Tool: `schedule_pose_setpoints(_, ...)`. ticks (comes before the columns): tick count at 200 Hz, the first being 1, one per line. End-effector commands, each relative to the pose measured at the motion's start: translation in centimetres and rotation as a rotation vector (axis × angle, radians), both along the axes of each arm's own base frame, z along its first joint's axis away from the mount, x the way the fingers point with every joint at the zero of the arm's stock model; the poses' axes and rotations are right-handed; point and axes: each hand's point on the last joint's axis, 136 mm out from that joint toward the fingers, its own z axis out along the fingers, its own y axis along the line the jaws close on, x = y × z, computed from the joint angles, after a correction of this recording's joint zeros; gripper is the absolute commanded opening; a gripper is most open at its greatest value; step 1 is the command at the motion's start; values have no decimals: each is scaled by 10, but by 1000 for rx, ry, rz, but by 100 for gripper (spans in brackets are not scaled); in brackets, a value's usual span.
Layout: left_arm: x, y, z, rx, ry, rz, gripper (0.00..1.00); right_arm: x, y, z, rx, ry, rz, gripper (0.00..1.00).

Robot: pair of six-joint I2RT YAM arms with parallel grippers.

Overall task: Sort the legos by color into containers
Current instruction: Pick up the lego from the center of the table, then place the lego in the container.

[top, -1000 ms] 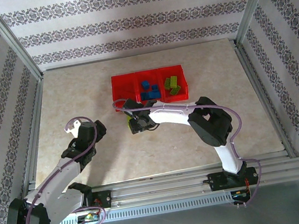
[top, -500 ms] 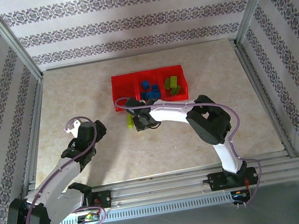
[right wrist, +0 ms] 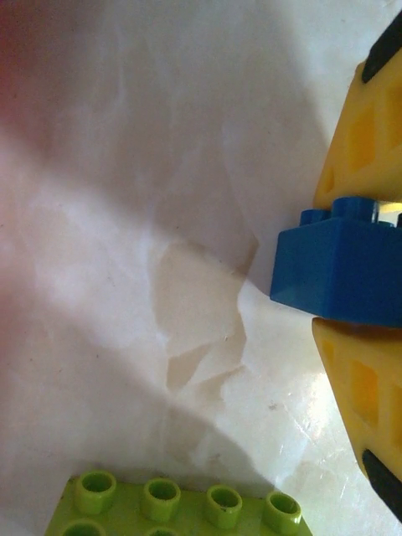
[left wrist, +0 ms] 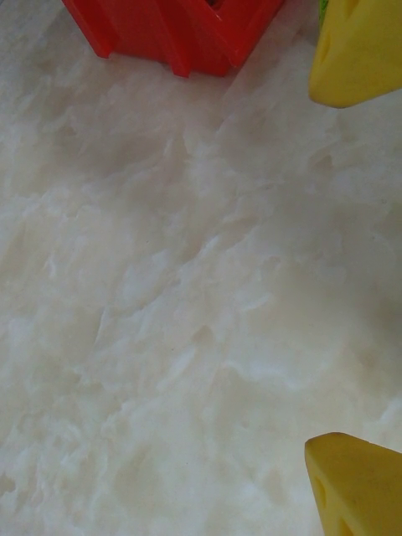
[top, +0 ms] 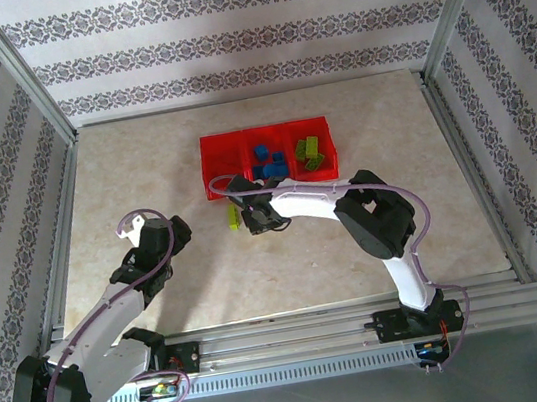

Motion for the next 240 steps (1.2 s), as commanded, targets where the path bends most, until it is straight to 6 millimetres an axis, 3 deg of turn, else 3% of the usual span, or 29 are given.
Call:
schedule_pose_setpoints(1, 6, 4, 9, -27, -42, 31, 100, 8, -9, -3, -36, -11, -9, 39)
schedule_pose_setpoints(40, 6, 4, 9, -27, -41, 31, 100, 13, -8, -5, -39, -12, -1, 39)
schedule_pose_setpoints(66, 6, 4, 8, -27, -37, 30, 100, 17, -6, -3, -38, -19, 9, 31)
schedule_pose_setpoints(111, 7, 4, 10, -22, -39, 24, 100, 34, -16, 32, -29, -97, 4, 22)
schedule_pose_setpoints(172, 7, 3, 10, -26, -39, 21, 100, 94, -47, 112, 21, -277, -36, 22)
schedule_pose_setpoints(198, 8, 2, 11, -29, -43, 19, 100, 123, -56, 126, 11, -327, -46, 23)
schedule_pose_setpoints(240, 10, 1, 14, -31, -49, 13, 100, 164, -58, 126, 12, -354, -65, 23)
